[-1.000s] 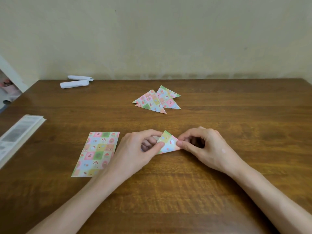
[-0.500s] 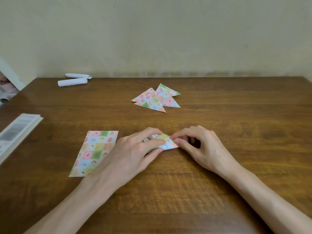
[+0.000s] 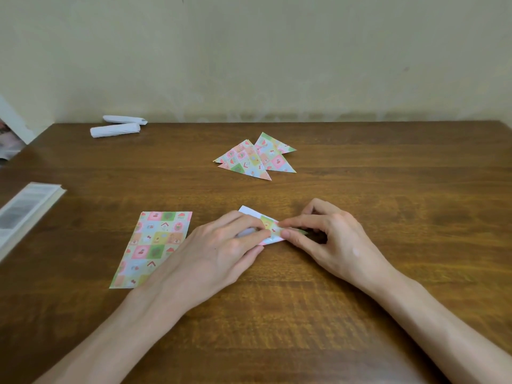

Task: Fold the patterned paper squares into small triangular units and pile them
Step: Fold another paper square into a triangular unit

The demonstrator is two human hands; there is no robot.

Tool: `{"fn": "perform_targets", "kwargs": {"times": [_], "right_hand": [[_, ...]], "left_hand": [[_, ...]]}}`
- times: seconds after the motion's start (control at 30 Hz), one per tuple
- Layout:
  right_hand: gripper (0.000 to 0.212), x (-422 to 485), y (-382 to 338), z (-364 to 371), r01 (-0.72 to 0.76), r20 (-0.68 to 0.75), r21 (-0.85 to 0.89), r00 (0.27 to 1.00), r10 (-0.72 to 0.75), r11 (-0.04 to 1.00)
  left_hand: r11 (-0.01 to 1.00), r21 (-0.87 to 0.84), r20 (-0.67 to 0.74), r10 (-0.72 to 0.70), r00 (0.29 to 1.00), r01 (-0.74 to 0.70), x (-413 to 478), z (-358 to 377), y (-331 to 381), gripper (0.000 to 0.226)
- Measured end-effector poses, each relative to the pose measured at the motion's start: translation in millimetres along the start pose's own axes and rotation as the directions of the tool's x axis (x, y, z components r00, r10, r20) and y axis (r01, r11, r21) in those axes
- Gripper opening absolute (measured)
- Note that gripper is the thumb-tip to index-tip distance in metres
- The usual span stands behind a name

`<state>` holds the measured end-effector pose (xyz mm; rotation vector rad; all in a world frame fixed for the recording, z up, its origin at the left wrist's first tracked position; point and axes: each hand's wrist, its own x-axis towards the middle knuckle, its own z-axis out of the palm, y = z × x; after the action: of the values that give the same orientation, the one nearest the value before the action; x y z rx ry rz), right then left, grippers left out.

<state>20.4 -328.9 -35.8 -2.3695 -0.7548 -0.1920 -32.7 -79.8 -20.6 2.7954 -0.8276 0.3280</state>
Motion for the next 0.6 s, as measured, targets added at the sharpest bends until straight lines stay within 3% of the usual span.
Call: {"fn": "perform_targets", "kwargs": {"times": [0.6], "right_hand": [[0.034, 0.2, 0.4, 2.9, -0.001, -0.01, -0.022, 1.0, 0.001, 1.0]], "left_hand": [[0.997, -0.065, -0.001, -0.036, 0.999, 0.036, 1.4, 1.4, -0.3, 0.033]]}}
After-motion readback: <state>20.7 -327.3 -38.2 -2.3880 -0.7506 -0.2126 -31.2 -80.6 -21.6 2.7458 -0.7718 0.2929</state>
